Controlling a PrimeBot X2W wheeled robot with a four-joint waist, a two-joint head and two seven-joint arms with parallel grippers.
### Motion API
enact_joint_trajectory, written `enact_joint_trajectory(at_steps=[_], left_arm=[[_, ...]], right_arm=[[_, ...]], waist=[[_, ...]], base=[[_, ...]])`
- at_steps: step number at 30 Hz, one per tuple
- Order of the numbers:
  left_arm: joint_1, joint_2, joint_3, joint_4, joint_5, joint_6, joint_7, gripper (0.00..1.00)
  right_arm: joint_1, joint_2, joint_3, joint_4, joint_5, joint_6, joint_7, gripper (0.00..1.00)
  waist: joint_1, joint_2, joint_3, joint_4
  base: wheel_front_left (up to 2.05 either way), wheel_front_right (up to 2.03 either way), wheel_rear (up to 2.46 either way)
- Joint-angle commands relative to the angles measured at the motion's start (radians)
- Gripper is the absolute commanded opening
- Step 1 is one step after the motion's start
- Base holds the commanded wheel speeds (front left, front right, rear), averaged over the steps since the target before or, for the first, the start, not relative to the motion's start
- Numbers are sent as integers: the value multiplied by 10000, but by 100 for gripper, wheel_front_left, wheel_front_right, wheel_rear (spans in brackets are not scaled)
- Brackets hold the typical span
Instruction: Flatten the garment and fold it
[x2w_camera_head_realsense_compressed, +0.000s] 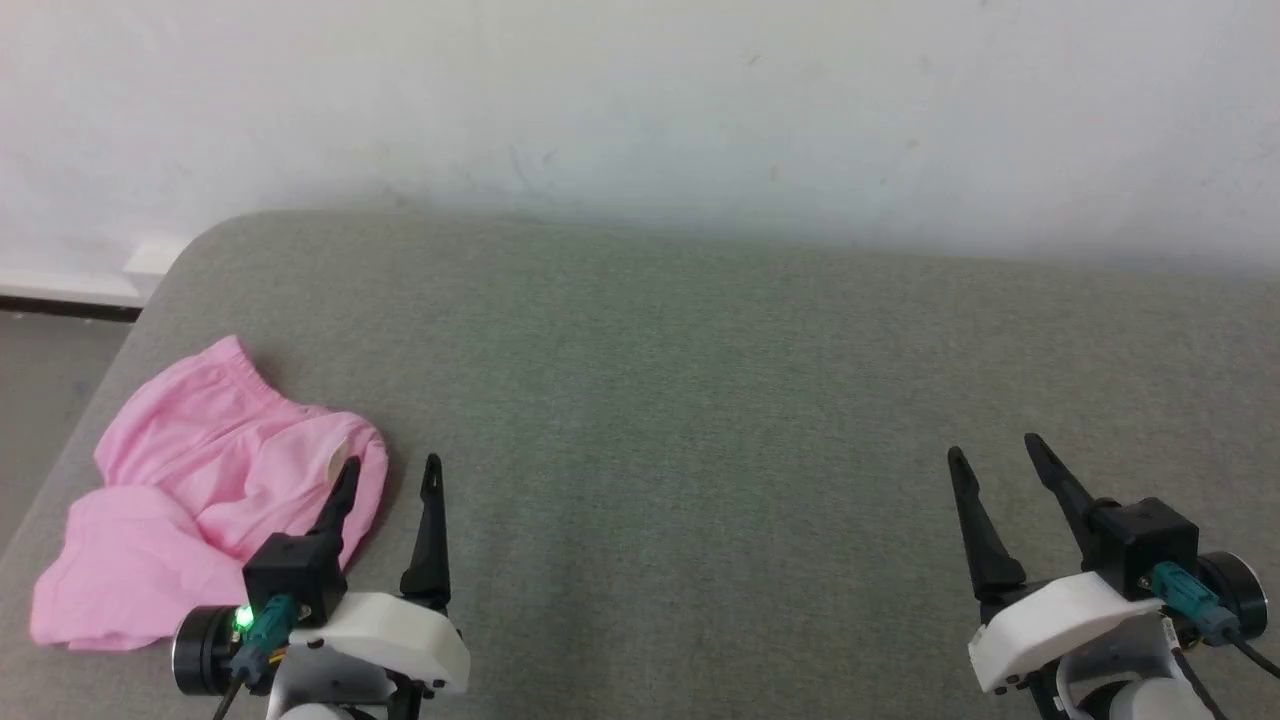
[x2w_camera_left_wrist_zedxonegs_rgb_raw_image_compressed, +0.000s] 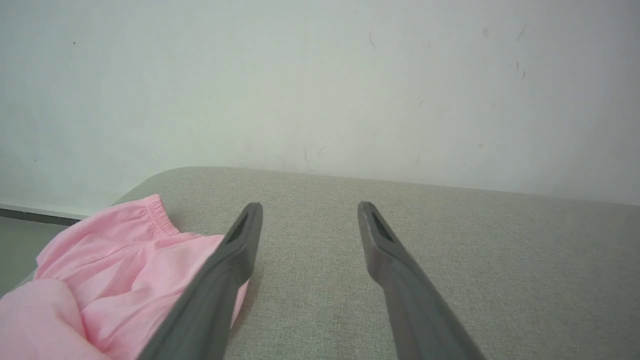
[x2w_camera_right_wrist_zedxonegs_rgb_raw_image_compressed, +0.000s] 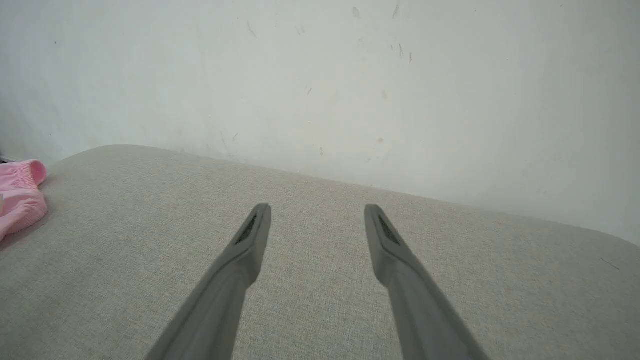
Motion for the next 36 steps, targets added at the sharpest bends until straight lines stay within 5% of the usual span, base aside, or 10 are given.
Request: enact_joint_trajectory(at_steps=[1, 36], left_arm=[[-187, -9, -13, 33, -140, 69, -142, 100], [-397, -16, -161, 213, -1201, 251, -853, 100]], right_arm=[[-103, 14, 34, -9, 53, -7, -85, 100], [-341, 26, 425, -235, 46, -13, -499, 100]], waist=[[0, -1, 61, 307], [0, -1, 418, 2746]], base=[[0, 0, 0], [-1, -1, -1]])
